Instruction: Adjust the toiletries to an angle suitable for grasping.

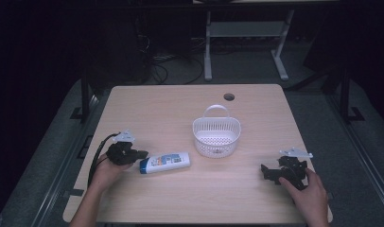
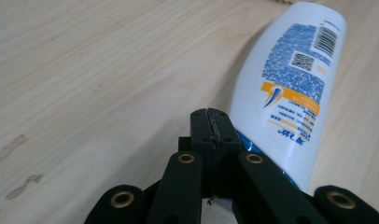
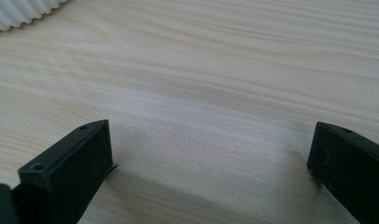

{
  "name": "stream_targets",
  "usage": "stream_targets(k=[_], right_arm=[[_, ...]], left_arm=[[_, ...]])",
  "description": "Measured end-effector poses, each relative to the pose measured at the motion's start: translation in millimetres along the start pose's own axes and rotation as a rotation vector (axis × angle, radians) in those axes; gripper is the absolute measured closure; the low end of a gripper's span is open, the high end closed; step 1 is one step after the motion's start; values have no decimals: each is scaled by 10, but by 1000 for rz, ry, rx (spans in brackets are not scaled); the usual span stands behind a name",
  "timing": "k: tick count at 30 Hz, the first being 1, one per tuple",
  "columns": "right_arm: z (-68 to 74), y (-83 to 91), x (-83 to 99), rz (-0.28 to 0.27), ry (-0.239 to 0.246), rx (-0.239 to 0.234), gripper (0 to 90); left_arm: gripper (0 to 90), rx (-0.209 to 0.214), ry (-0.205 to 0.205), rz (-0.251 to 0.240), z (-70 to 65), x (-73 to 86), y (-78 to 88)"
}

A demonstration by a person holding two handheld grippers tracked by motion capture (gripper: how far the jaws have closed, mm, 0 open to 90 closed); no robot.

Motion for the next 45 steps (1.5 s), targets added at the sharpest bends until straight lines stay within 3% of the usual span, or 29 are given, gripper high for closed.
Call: stream_targets(k=[8,16,22,45], right_arm=[[0,0,0,0,0,0,0],[0,0,0,0,0,0,0],[0,0,0,0,0,0,0],[0,0,0,0,0,0,0]], left_arm=[[900,42,-14,9,-112,-5,-12],[900,72,-67,56,-248,-3,-104],[900,93,-82,61,-321,-24,-136],[900,220,-189,116,-788,-80,-306]])
Point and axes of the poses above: each handheld gripper's, and its own axes: y roughly backward along the jaws, x roughly out of its underside, z roughly to its left, the point moved 5 cm from there along -y, roughly forward along the jaws, and after that the axes turned 6 degrees about y, right-handed, at the moved point
